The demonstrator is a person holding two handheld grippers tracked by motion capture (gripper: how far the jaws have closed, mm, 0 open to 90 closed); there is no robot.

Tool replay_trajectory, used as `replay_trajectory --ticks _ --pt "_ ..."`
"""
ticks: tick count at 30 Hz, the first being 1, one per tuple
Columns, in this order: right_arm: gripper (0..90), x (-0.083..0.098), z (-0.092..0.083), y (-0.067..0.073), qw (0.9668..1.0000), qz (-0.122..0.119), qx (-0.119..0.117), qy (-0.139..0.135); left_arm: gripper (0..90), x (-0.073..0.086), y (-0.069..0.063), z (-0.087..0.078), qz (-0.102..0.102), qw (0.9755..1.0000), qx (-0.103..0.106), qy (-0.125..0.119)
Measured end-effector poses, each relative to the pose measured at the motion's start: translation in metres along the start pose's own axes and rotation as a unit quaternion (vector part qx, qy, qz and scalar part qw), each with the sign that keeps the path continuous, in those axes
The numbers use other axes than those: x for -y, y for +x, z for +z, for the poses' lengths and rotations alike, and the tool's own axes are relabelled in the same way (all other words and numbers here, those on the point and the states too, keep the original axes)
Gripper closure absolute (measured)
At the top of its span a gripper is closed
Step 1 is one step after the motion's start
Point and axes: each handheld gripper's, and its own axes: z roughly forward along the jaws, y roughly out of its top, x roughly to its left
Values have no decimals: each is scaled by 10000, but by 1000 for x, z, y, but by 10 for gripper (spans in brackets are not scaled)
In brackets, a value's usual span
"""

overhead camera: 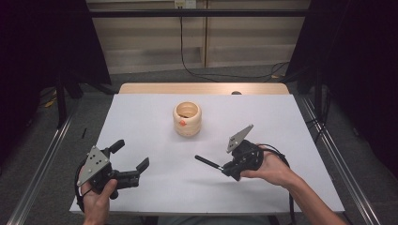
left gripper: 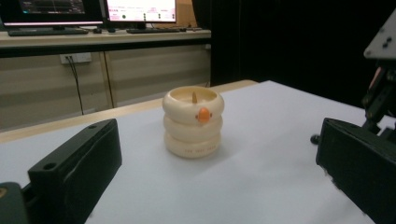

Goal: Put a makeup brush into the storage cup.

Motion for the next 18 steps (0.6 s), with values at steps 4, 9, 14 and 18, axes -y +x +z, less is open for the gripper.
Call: replay_trajectory --ticks 4,9,14,18 --pt "781 0 0 0 10000 -6 -9 17 4 -10 1 4 30 10000 29 -60" --pt "780 1 0 -2 10000 3 6 4 2 -20 0 14 21 9997 243 -16" --pt "780 1 -1 -2 10000 12 24 -1 3 -24 -6 25 98 9990 427 91" --pt "780 1 0 -2 10000 14 15 11 4 -28 -11 33 188 9985 513 76"
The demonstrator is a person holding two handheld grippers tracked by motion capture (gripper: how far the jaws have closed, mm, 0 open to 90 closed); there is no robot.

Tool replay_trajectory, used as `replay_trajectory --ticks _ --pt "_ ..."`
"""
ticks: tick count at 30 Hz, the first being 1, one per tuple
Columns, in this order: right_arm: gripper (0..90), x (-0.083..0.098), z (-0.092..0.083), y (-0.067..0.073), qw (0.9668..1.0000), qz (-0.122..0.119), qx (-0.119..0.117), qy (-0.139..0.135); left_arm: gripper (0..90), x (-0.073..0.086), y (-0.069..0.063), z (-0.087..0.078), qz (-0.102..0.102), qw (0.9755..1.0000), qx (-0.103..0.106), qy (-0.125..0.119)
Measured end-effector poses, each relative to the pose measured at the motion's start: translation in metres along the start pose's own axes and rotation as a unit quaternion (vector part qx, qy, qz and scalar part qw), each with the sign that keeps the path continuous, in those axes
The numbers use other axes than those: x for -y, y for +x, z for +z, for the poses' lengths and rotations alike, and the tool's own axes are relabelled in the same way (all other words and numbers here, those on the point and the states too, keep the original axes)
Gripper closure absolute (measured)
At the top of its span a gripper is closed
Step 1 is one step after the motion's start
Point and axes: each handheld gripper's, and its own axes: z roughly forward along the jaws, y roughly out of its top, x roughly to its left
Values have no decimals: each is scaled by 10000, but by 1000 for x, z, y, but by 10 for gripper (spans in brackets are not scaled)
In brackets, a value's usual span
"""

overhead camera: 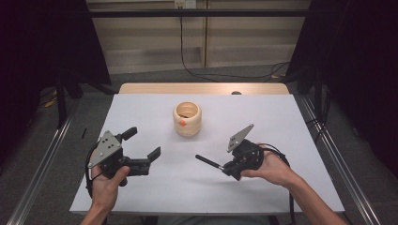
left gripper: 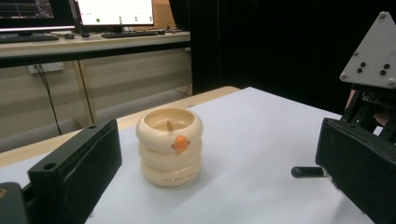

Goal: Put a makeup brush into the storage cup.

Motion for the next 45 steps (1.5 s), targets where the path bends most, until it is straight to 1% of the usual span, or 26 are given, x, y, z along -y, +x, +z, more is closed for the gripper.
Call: replay_trajectory --ticks 6,10,11,12,15,17,18,20,22,23,24,25,28,29,30,31,34,36,39,40,41,42,45 --pt "780 -1 1 0 10000 17 2 25 3 -9 -8 10 -47 9999 96 -61" --pt "780 -1 1 0 10000 16 -7 30 7 -14 -13 18 52 9998 169 4" --pt "780 -1 1 0 10000 10 -18 38 7 -15 -15 20 105 9998 181 18" --pt "780 -1 1 0 10000 8 -20 41 7 -16 -16 22 204 9996 202 42" --pt "780 -1 2 0 10000 16 -18 54 9 -18 -19 28 122 9992 386 47" --pt "781 -1 2 0 10000 21 -21 59 9 -19 -21 32 226 9989 401 93" --pt "781 -1 2 0 10000 22 -21 59 9 -19 -21 34 263 9989 389 79" --pt "780 -1 2 0 10000 17 -20 55 7 -20 -22 38 297 9989 367 66" --pt "781 -1 2 0 10000 21 -20 63 4 -21 -23 41 322 9986 426 20" --pt "780 -1 2 0 10000 23 -18 71 4 -22 -23 43 377 9982 462 36" --pt "781 -1 2 -1 10000 10 -23 73 2 -22 -23 45 377 9978 531 75" --pt "781 -1 3 -1 10000 15 -28 78 1 -22 -23 47 325 9977 594 88" --pt "780 -1 4 0 10000 6 -39 90 3 -20 -25 52 381 9971 637 187" --pt "781 -1 4 0 9999 9 -42 106 4 -20 -26 53 407 9966 681 230" --pt "780 -1 4 0 9999 10 -66 115 4 -19 -27 55 390 9962 727 275" --pt "781 -1 5 0 9999 7 -48 124 4 -19 -27 56 403 9956 779 340" --pt "780 -2 6 0 9999 -34 -72 136 5 -18 -28 59 326 9933 932 598" --pt "781 -2 7 0 9998 -47 -96 140 9 -18 -28 61 384 9919 993 693" --pt "780 -3 8 1 9998 -69 -104 169 14 -20 -28 63 381 9875 1230 907" --pt "780 -3 9 1 9997 -81 -110 180 16 -20 -28 63 428 9865 1261 950" --pt "780 -3 9 1 9997 -93 -120 188 17 -21 -29 63 481 9858 1248 1017" --pt "781 -4 9 2 9997 -95 -116 207 20 -21 -29 64 516 9839 1300 1114" --pt "781 -4 10 1 9996 -114 -116 210 23 -23 -29 67 576 9803 1375 1297"
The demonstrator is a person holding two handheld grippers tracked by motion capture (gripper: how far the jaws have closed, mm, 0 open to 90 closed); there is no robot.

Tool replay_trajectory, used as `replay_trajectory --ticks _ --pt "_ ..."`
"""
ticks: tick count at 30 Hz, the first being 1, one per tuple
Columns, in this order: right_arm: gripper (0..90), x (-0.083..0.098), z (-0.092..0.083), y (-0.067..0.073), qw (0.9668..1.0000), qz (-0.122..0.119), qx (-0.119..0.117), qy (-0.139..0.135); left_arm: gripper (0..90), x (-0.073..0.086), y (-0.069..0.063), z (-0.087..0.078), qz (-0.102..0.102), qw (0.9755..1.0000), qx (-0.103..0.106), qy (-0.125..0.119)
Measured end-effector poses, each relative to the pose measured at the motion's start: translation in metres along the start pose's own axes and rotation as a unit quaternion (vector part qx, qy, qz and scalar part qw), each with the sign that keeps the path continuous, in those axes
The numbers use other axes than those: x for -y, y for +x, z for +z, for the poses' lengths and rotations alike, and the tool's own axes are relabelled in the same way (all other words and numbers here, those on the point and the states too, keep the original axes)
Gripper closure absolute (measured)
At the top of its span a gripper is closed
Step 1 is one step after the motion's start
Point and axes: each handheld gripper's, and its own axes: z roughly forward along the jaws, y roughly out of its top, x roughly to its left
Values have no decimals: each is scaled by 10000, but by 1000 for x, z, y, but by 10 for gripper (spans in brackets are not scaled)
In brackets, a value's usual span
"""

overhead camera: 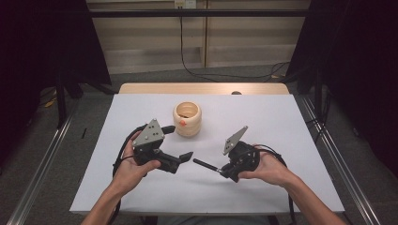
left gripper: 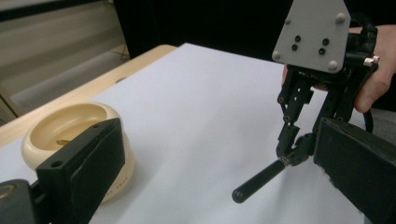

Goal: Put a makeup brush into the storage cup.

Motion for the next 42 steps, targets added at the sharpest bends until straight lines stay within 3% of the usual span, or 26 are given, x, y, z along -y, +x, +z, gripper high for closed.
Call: replay_trajectory --ticks 2,4,9,14,17,19,23,25,30,36,42 --pt "781 0 1 0 10000 -31 -2 -4 21 -1 0 2 32 9999 119 64" --pt "780 -1 1 1 10000 -47 -13 9 9 -2 0 5 -70 9995 233 209" --pt "780 -1 2 2 9999 -126 -66 74 21 -2 -2 14 23 9978 425 511" --pt "780 -1 2 2 9998 -116 -91 98 37 -4 -4 22 318 9940 526 904" --pt "780 -1 2 4 9998 -141 -100 126 41 -6 -5 25 472 9919 640 991" --pt "780 -2 2 4 9997 -183 -97 147 39 -6 -7 28 554 9897 755 1082" --pt "780 -4 2 4 9995 -183 -86 257 50 -5 -10 37 768 9826 1007 1357" --pt "780 -7 0 3 9993 -248 -95 269 47 -3 -11 41 803 9809 1096 1395" --pt "781 -8 -3 5 9993 -317 -81 165 55 3 -12 50 712 9780 1154 1586" --pt "780 -9 -1 7 9990 -372 -106 232 62 7 -15 54 872 9709 1380 1752" --pt "780 -8 0 7 9985 -426 -102 324 82 14 -15 58 840 9627 1601 2010"
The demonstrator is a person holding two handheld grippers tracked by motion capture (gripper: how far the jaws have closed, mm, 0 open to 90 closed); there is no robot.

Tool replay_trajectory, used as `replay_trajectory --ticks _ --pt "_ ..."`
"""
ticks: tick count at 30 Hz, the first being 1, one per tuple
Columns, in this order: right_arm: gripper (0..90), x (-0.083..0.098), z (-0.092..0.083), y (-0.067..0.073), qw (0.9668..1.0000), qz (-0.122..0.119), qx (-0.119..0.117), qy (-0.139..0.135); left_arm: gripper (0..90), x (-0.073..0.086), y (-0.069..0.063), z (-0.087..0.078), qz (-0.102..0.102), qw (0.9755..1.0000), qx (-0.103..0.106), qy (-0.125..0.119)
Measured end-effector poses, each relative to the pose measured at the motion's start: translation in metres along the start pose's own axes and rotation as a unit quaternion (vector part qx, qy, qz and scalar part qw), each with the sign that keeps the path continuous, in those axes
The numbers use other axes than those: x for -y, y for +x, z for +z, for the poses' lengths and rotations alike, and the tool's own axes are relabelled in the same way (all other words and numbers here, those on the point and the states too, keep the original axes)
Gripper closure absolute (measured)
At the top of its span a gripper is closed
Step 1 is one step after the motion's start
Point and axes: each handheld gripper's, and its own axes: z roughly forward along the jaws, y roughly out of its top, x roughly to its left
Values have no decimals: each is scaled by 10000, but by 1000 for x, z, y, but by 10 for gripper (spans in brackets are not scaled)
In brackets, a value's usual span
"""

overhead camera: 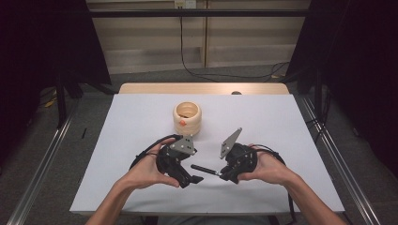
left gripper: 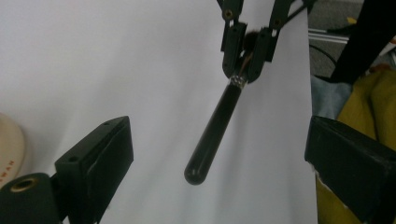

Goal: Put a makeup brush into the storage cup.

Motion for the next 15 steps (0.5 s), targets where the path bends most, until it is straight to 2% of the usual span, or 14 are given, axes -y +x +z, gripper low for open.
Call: replay_trajectory --ticks 5,8,9,15 --pt "780 -1 3 1 9999 -30 -14 119 166 3 0 9 50 9996 63 253" --pt "781 -2 4 3 9998 -103 -16 150 247 3 -2 13 157 9990 66 407" --pt "781 -2 4 3 9998 -112 -28 162 279 2 -3 13 126 9990 98 417" --pt "781 -3 5 4 9998 -102 1 183 256 2 -4 22 31 9987 111 499"
